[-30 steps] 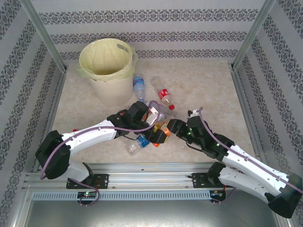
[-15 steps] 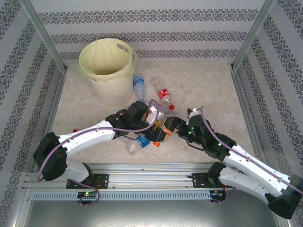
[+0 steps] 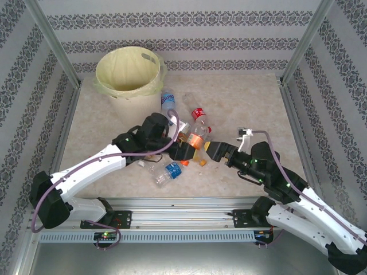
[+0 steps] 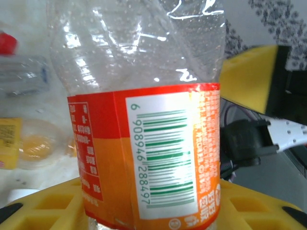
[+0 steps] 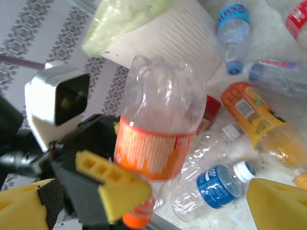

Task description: Put the plastic bottles in the bin

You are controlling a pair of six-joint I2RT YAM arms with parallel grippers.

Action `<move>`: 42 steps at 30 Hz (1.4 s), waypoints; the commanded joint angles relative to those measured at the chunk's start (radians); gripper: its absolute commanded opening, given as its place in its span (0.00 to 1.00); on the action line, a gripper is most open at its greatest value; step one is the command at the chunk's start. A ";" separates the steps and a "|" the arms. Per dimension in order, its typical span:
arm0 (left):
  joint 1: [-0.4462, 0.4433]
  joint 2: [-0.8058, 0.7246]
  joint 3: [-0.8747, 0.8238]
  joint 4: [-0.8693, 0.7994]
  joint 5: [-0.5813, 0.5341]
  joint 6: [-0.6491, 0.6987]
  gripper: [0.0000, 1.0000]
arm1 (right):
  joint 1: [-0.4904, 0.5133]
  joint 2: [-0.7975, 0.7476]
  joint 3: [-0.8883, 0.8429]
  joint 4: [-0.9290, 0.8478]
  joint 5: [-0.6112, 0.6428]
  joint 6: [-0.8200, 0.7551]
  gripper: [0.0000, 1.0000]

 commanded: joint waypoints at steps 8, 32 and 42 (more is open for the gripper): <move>0.165 0.008 0.376 -0.270 -0.270 0.101 0.45 | -0.007 0.126 0.273 -0.124 -0.055 -0.330 0.98; 0.645 0.469 0.967 -0.436 -0.433 0.057 0.44 | -0.008 0.301 0.344 -0.166 0.004 -0.361 0.97; 0.651 0.663 1.126 -0.568 -0.468 0.101 0.48 | -0.007 0.316 0.304 -0.217 0.038 -0.311 0.97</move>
